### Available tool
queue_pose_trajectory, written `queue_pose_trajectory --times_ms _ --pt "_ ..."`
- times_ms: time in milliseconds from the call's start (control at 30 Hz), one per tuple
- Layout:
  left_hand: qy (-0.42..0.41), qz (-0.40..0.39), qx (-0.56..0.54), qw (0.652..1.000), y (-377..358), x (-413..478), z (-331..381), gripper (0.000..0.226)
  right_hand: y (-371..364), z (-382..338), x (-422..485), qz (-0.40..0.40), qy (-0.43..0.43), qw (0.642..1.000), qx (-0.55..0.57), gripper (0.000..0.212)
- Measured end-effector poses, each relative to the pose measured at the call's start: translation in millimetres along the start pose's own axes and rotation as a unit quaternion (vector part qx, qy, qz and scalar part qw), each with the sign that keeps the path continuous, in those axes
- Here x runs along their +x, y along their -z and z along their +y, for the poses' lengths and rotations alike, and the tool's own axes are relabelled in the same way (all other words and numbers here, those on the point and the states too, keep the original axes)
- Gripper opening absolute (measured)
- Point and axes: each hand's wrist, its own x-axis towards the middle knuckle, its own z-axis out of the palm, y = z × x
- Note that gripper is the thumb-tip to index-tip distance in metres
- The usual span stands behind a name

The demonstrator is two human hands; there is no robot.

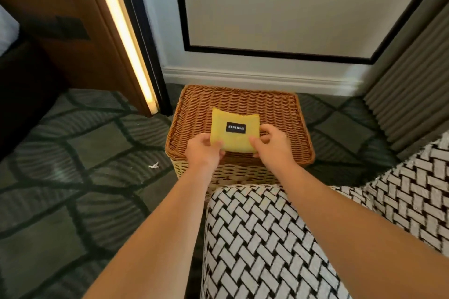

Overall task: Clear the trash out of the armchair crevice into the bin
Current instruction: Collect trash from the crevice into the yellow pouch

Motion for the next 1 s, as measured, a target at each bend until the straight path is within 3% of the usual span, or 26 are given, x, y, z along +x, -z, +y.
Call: queue_pose_trajectory --times_ms 100,200,333,600,700,767,900,1000 --pt "-0.017 -0.002 0.032 0.999 -8 12 3 0.013 -5 6 11 0.016 -0.004 1.0 0.021 0.033" --pt "-0.027 -0.03 0.063 0.997 -16 13 5 0.014 -8 14 17 -0.024 0.001 1.0 -0.011 0.037" --pt "-0.03 -0.048 0.136 0.989 -18 -1 -1 0.047 -8 18 12 -0.067 0.005 0.992 -0.109 0.039" --pt "-0.098 -0.072 0.191 0.974 4 -69 3 0.024 27 -1 -41 -0.04 0.076 0.98 -0.179 0.018" --pt "-0.165 -0.075 0.347 0.92 10 -128 -11 0.038 50 -2 -93 -0.039 0.133 0.957 -0.255 0.016" --pt "-0.201 -0.066 0.399 0.892 10 -164 -22 0.045 63 8 -135 -0.019 0.179 0.953 -0.246 0.022" --pt "-0.176 -0.094 0.334 0.921 -2 -249 -32 0.039 99 34 -230 0.022 0.179 0.963 -0.201 0.029" --pt "-0.173 -0.155 0.297 0.926 -14 -304 -36 0.034 127 49 -269 -0.037 0.165 0.967 -0.19 0.035"
